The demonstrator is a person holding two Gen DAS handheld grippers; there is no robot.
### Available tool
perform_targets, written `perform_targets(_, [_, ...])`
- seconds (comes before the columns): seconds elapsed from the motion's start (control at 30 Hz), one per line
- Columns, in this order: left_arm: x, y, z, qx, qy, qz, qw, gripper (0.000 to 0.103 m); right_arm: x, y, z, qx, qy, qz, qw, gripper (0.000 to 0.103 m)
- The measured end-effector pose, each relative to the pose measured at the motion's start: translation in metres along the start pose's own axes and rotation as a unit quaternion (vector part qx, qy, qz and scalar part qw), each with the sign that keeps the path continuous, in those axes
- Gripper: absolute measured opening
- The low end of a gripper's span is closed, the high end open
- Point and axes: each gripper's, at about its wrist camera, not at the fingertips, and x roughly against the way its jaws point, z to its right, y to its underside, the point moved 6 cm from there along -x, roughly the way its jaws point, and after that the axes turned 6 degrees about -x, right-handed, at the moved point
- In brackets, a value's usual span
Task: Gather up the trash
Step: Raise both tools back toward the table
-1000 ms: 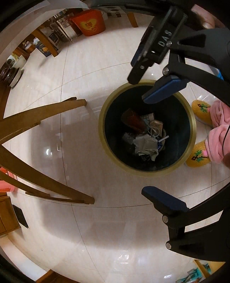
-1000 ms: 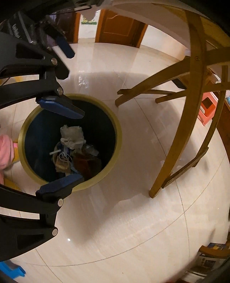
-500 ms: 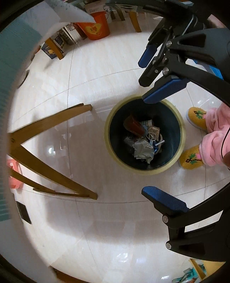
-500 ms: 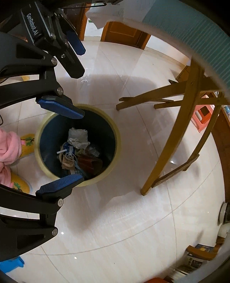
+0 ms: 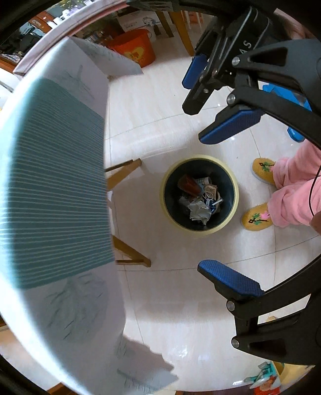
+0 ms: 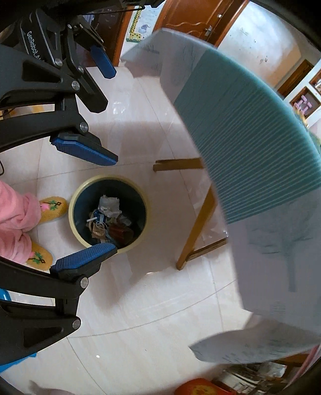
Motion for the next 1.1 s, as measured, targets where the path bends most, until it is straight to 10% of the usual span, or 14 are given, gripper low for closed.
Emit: perform_targets(1.1, [0.338,-0.099,-0.007,0.036,-0.101,0.176,0.9787,0.093,0.318,-0.101,-0.139,0.134,-0.11,0.143,0.975,0.066])
